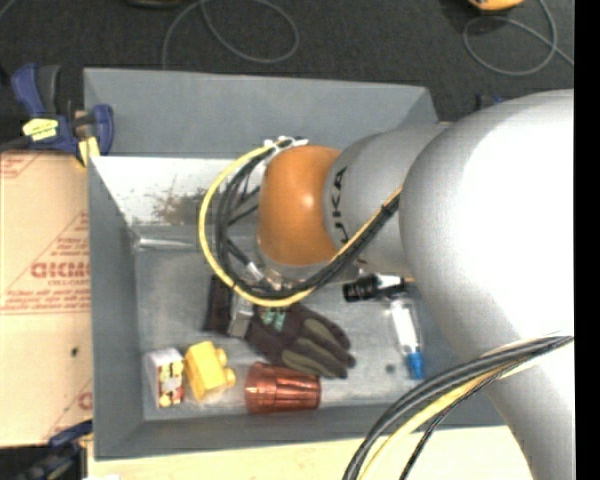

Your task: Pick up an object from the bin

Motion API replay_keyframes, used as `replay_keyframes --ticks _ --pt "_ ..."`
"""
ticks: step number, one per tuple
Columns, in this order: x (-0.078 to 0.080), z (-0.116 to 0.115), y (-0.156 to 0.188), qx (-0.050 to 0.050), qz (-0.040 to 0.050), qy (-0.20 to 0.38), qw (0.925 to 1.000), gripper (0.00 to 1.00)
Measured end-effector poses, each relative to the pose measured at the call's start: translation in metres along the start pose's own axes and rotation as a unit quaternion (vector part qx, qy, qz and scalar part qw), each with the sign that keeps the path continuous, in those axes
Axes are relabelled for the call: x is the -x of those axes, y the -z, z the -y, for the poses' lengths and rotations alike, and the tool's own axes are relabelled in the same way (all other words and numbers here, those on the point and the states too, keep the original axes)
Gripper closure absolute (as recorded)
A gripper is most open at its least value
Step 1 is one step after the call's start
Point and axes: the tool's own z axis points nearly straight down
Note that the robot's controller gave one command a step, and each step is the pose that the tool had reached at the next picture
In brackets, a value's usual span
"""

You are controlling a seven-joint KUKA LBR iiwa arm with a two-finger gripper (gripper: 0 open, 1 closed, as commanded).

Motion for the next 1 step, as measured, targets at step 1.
replay_keyframes --ticks 1 --pt "0.0 0.0 0.0 0.0 0.0 0.0 1.0 1.0"
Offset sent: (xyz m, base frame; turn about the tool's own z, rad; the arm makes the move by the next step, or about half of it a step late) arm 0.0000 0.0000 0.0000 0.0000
